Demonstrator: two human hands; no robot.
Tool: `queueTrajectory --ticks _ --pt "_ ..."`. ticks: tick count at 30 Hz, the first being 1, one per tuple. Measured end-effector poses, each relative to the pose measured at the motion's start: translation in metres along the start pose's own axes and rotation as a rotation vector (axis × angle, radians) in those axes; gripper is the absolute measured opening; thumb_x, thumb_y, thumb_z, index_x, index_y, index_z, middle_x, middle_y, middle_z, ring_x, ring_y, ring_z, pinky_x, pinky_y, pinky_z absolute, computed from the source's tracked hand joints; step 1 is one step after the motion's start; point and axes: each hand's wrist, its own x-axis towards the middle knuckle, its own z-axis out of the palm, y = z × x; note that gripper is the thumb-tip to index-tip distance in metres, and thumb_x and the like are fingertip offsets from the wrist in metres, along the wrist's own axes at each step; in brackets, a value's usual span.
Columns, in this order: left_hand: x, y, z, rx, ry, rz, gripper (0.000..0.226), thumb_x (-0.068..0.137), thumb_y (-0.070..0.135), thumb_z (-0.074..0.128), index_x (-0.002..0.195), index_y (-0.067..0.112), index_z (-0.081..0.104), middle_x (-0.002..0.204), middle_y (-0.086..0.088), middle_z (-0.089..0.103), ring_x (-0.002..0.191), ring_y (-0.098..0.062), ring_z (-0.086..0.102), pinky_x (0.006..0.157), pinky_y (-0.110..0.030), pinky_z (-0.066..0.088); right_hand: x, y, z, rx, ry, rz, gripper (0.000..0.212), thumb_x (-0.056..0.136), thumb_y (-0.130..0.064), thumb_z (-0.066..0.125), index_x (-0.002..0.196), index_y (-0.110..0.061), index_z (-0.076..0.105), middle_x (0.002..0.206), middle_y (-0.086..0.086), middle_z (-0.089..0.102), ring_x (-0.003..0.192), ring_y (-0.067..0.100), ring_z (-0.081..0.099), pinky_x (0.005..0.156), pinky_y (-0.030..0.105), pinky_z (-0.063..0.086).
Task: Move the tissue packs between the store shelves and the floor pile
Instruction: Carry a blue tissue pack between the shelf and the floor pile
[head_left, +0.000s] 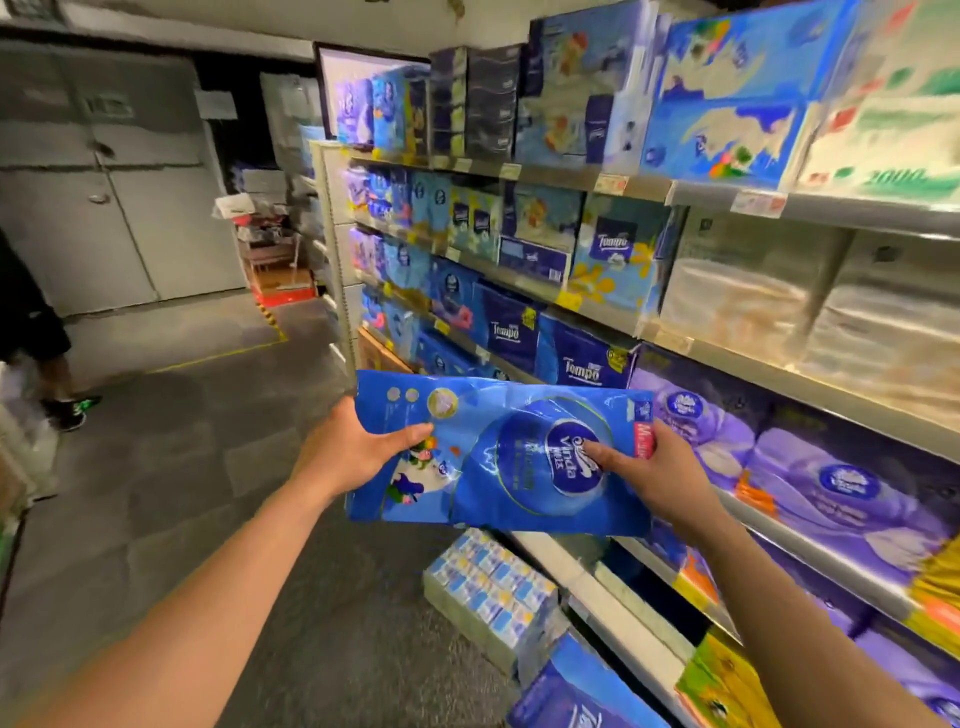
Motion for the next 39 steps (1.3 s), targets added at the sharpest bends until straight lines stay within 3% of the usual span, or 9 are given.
queueTrajectory --ticks 5,10,17,21,24,27,31,35,39 --pt "0.150 -0.006 0.001 -0.009 0.028 0.106 0.077 0.046 0.083 0.077 0.102 0.030 0.070 0.097 0.013 0.075 0.086 -0.009 0.071 0.075 -0.039 0.058 0.123 -0.015 0.030 -0.029 0.095 -0.059 0.044 0.073 -0.048 0.085 0.104 -0.025 0.065 0.098 -0.011 0.075 0.084 0.006 0.072 0.069 0.030 0.055" --pt "0.293 0.010 -0.007 -0.014 -0.002 0.172 0.047 0.065 0.059 0.085 0.097 0.029 0.069 0.095 0.013 0.074 0.084 -0.007 0.069 0.068 -0.031 0.053 0.243 -0.040 0.050 -0.049 0.126 -0.077 0.052 0.069 -0.058 0.085 0.108 -0.027 0.069 0.100 -0.011 0.077 0.089 0.009 0.074 0.081 0.041 0.059" --pt "0.459 0.029 -0.003 -0.094 -0.078 0.300 0.043 0.068 0.054 0.086 0.096 0.028 0.068 0.085 0.018 0.070 0.068 0.011 0.063 0.058 -0.015 0.046 0.370 -0.078 0.063 -0.133 0.301 -0.116 0.037 0.075 -0.040 0.086 0.103 -0.023 0.068 0.086 -0.012 0.077 0.076 0.002 0.073 0.069 0.029 0.054" --pt "0.559 0.046 0.014 -0.175 -0.144 0.429 0.072 0.046 0.081 0.079 0.094 0.028 0.071 0.084 0.016 0.075 0.077 0.000 0.070 0.069 -0.032 0.055 0.428 -0.092 0.063 -0.189 0.465 -0.139 0.051 0.067 -0.050 0.087 0.105 -0.022 0.067 0.088 -0.009 0.077 0.075 0.004 0.072 0.067 0.028 0.055" --pt "0.623 0.075 0.026 -0.231 -0.247 0.504 0.078 0.042 0.081 0.079 0.099 0.030 0.068 0.089 0.023 0.074 0.081 0.003 0.070 0.074 -0.034 0.057 0.452 -0.106 0.055 -0.203 0.599 -0.122 0.038 0.072 -0.039 0.087 0.098 -0.022 0.065 0.074 -0.013 0.073 0.061 -0.006 0.064 0.053 0.012 0.045" --pt "0.668 0.119 0.039 -0.227 -0.352 0.598 0.077 0.040 0.081 0.081 0.100 0.034 0.066 0.093 0.018 0.074 0.086 -0.002 0.070 0.079 -0.037 0.058 0.463 -0.126 0.039 -0.248 0.706 -0.107 0.035 0.072 -0.039 0.087 0.097 -0.024 0.067 0.076 -0.022 0.074 0.064 -0.006 0.066 0.057 0.012 0.046" --pt "0.701 0.179 0.065 -0.264 -0.443 0.696 0.055 0.054 0.057 0.088 0.097 0.036 0.059 0.091 0.022 0.067 0.082 0.002 0.064 0.067 -0.023 0.050 0.466 -0.151 0.008 -0.294 0.867 -0.092 0.050 0.062 -0.053 0.085 0.099 -0.023 0.069 0.082 -0.014 0.076 0.070 0.000 0.069 0.068 0.029 0.052" --pt "0.715 0.221 0.094 -0.347 -0.468 0.772 0.052 0.057 0.052 0.089 0.096 0.035 0.058 0.094 0.023 0.066 0.084 0.002 0.064 0.068 -0.026 0.050 0.465 -0.165 -0.023 -0.327 0.963 -0.126 0.035 0.072 -0.032 0.089 0.098 -0.019 0.068 0.071 -0.020 0.072 0.058 -0.006 0.062 0.058 0.012 0.046" --pt "0.717 0.260 0.123 -0.414 -0.525 0.803 0.055 0.056 0.055 0.088 0.099 0.033 0.060 0.097 0.020 0.068 0.085 -0.005 0.067 0.073 -0.033 0.055 0.463 -0.171 -0.059 -0.378 1.025 -0.131 0.033 0.071 -0.034 0.089 0.092 -0.017 0.068 0.070 -0.017 0.072 0.056 -0.005 0.059 0.057 0.015 0.044"
